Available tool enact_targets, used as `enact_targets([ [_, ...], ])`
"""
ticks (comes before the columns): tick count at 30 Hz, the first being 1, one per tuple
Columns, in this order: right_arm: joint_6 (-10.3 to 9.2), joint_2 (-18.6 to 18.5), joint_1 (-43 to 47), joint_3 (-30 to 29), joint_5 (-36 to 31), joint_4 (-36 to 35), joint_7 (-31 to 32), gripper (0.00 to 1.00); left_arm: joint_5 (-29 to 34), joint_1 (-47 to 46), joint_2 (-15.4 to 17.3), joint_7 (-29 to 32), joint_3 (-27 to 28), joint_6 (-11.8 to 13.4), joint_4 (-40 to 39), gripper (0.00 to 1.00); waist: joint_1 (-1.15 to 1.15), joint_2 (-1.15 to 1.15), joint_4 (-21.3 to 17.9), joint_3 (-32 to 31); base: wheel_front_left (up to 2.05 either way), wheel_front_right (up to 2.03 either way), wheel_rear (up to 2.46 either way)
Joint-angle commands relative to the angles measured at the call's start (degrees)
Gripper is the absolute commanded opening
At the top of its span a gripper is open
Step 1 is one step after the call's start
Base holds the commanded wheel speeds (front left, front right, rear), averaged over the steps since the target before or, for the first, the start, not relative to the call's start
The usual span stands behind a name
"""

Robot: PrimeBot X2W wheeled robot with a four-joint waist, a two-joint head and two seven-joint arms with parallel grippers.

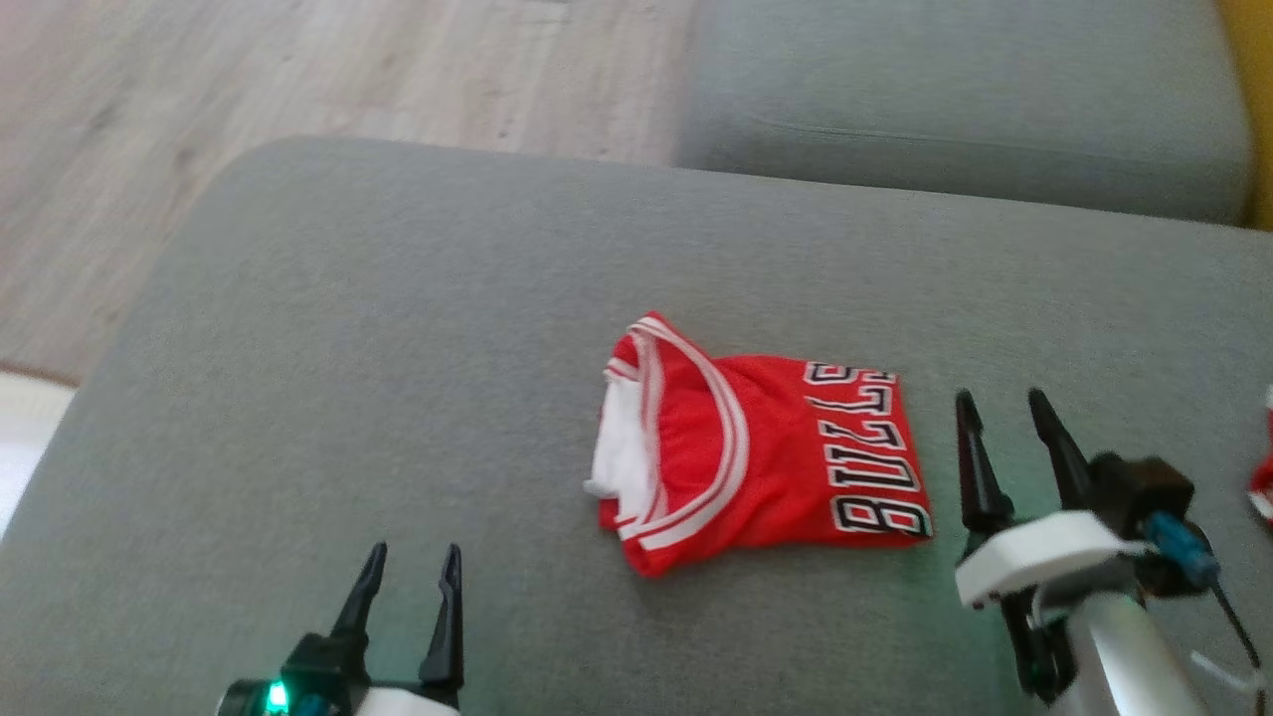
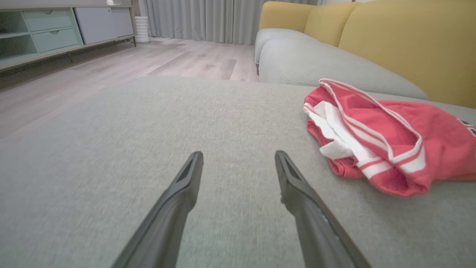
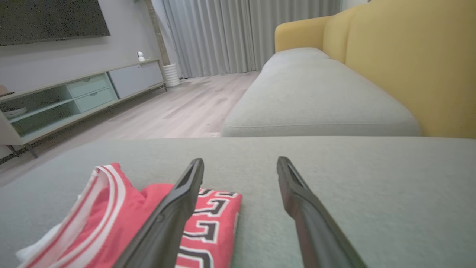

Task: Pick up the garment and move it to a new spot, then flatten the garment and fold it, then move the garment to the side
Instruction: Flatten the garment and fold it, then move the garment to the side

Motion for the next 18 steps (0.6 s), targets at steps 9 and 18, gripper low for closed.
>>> enact_targets([
  [9,-0.05,0.27,6.26,-1.57,-2.48,-1.78,-0.63,1.00,1.30,0.77,-0.05,-0.47,4.74,1.70,-4.48,1.00,0.00,0.00,-6.48,-2.31,0.00,0.00,0.00],
  [18,-0.05,0.27,6.26,0.78,-1.53,0.25,-0.63,1.00,-0.13,1.82,-0.05,-0.47,3.29,1.69,-5.18,1.00,0.00,0.00,-5.88,-1.77,0.00,0.00,0.00],
])
